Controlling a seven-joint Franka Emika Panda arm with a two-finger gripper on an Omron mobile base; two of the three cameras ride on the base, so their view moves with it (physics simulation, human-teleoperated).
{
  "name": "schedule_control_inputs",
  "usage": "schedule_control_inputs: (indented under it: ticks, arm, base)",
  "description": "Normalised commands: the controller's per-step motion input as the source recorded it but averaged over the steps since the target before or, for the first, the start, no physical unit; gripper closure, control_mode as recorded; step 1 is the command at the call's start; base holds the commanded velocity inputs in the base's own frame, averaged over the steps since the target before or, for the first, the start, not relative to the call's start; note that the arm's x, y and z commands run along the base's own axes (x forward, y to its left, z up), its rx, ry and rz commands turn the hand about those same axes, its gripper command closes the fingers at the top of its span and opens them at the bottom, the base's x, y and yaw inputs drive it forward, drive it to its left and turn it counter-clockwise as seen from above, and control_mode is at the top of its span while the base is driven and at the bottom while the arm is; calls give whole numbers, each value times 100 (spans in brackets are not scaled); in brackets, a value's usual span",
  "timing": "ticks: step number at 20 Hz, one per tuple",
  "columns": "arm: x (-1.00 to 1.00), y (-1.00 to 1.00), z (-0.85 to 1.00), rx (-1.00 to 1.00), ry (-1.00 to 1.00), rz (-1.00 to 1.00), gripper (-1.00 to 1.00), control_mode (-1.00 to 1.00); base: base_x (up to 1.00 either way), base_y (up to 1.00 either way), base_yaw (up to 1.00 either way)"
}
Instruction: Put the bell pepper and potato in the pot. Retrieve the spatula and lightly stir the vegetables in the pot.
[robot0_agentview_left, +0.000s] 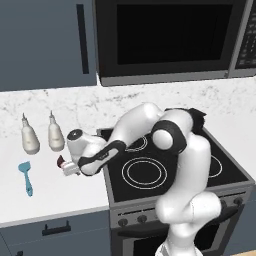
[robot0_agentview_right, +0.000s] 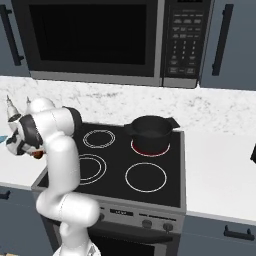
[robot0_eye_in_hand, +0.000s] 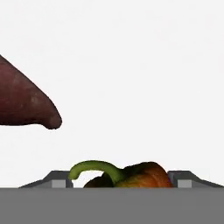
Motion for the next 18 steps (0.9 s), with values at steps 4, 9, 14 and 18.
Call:
schedule_control_inputs:
  ticks: [4, 9, 14, 18]
  arm:
    - [0, 0, -27, -7, 5, 0, 100, -100]
    - [-9, -32, 11, -1, -1, -2, 100, -100]
    - [-57, -91, 87, 2, -23, -5, 100, -100]
    - [-74, -100, 100, 3, -35, -4, 100, -100]
  base:
    - [0, 0, 0]
    - [0, 0, 0]
    - [0, 0, 0]
    - [0, 0, 0]
